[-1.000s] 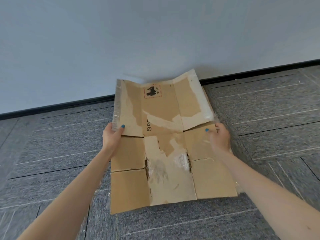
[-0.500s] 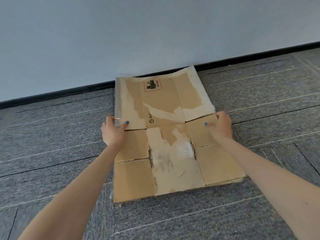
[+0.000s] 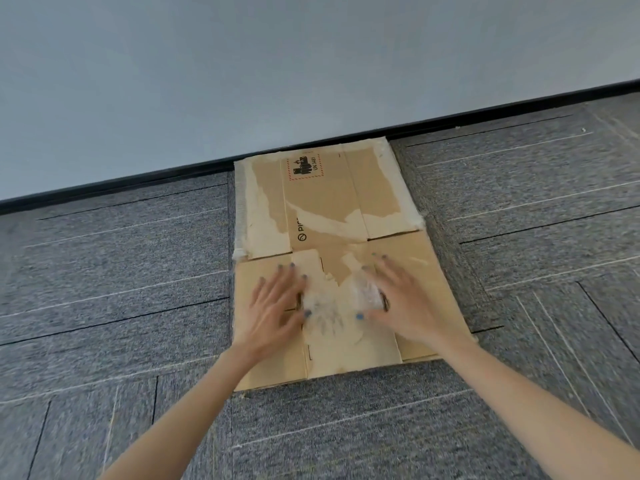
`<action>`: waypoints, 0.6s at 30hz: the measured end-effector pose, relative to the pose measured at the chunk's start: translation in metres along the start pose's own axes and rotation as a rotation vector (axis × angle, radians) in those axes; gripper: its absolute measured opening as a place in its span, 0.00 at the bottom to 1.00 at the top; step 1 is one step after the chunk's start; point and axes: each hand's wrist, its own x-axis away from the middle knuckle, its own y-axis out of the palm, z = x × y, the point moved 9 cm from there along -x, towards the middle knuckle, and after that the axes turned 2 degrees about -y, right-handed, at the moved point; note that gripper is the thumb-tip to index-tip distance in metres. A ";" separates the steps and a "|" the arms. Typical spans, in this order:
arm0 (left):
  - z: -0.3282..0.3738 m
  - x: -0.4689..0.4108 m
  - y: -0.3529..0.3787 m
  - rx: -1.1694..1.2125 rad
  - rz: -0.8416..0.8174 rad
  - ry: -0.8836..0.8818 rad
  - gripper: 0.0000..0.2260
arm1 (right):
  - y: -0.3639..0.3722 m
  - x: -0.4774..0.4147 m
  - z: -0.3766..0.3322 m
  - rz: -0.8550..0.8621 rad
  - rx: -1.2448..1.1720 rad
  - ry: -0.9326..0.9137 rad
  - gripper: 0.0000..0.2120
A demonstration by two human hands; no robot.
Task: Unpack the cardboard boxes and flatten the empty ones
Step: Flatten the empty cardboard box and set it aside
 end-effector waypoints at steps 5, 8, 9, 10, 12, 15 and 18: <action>0.025 0.032 0.025 -0.228 -0.180 0.206 0.44 | 0.049 0.030 -0.020 -0.202 0.312 -0.216 0.59; 0.024 0.034 0.027 -0.335 -0.219 0.230 0.46 | 0.052 0.028 -0.021 -0.182 0.368 -0.220 0.60; 0.022 0.032 0.027 -0.353 -0.244 0.219 0.46 | 0.053 0.026 -0.021 -0.187 0.392 -0.209 0.60; 0.019 0.029 0.028 -0.366 -0.280 0.194 0.46 | 0.052 0.023 -0.022 -0.194 0.418 -0.194 0.60; 0.019 0.025 0.026 -0.396 -0.368 0.143 0.47 | 0.048 0.020 -0.025 -0.228 0.456 -0.161 0.60; 0.034 0.025 0.004 -0.435 -0.476 0.086 0.49 | 0.025 0.027 -0.043 -0.264 0.371 -0.119 0.53; 0.067 0.022 -0.043 -0.384 -0.483 0.020 0.48 | -0.032 0.047 -0.075 -0.172 0.259 -0.094 0.36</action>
